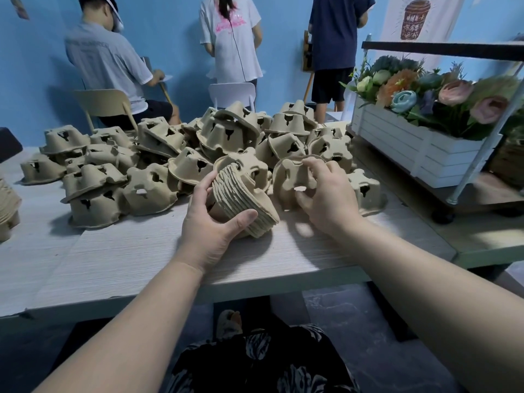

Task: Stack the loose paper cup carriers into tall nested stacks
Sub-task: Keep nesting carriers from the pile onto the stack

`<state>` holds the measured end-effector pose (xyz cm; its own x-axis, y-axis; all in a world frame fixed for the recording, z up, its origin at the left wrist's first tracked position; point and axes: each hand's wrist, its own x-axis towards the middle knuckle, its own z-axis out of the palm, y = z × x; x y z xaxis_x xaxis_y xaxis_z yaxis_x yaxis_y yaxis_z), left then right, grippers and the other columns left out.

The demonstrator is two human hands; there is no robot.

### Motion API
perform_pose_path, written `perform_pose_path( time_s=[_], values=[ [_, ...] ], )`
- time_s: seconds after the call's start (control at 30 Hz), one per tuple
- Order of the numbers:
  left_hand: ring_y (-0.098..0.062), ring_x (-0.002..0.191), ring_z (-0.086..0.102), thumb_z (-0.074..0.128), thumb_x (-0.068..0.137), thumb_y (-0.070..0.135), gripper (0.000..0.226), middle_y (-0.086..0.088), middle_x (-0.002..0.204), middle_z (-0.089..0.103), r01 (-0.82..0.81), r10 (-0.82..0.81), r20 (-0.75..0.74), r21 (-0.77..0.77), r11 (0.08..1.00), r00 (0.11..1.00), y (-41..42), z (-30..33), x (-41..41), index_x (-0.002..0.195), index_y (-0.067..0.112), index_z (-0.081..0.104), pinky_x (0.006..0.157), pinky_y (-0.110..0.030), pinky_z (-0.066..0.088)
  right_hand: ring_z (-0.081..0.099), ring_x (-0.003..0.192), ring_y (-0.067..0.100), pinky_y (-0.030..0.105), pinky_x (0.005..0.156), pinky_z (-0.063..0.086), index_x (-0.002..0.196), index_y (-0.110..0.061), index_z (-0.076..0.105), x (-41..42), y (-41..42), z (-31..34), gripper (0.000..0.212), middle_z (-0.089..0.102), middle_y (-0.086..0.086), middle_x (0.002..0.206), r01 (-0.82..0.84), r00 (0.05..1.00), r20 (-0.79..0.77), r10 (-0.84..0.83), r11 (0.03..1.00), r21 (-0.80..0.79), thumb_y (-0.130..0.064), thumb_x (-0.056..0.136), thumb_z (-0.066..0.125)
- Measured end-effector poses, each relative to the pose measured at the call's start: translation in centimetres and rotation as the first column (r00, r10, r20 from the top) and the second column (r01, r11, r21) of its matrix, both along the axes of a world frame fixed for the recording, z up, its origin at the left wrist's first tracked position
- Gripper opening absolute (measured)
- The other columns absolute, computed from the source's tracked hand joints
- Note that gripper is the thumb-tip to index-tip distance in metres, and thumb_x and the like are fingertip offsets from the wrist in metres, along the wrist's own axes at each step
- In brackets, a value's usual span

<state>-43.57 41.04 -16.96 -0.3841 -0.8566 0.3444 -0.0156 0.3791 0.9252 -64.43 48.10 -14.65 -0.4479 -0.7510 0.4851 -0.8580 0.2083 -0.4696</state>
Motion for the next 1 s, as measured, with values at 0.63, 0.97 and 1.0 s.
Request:
perform_pose_path(
  time_s=[0.63,0.97,1.0],
  values=[
    [-0.003,0.12,0.055,0.08,0.046,0.059,0.095,0.018,0.128,0.056,0.012,-0.011,0.025,-0.02,1.0,1.0,0.5,0.4,-0.1,0.13,0.05,0.037,0.102,-0.024,0.044,0.046,0.119,0.018,0.031,0.097,0.036,0.144,-0.022,0.033,-1.4,1.3,0.4,0.065,0.041,0.005,0.136,-0.099,0.993,0.062,0.098,0.995,0.015,-0.037,0.088,0.061],
    [-0.005,0.122,0.055,0.082,0.047,0.058,0.094,0.013,0.132,0.056,0.011,-0.011,0.023,-0.017,1.0,1.0,0.3,0.3,0.0,0.13,0.052,0.038,0.108,-0.036,0.045,0.039,0.125,0.026,0.039,0.103,0.034,0.143,-0.02,0.037,-1.6,-1.0,0.4,0.063,0.041,0.002,0.143,0.019,0.982,-0.187,0.011,0.987,0.158,-0.046,0.089,0.057],
    [-0.006,0.122,0.054,0.082,0.047,0.06,0.094,0.012,0.133,0.056,0.009,-0.008,0.029,-0.018,1.0,1.0,0.2,0.2,0.0,0.129,0.054,0.038,0.108,-0.037,0.044,0.037,0.126,0.027,0.039,0.105,0.033,0.144,-0.018,0.034,-1.7,-1.4,0.5,0.065,0.041,0.003,0.144,0.029,0.982,-0.191,0.005,0.984,0.176,-0.047,0.09,0.055]
  ],
)
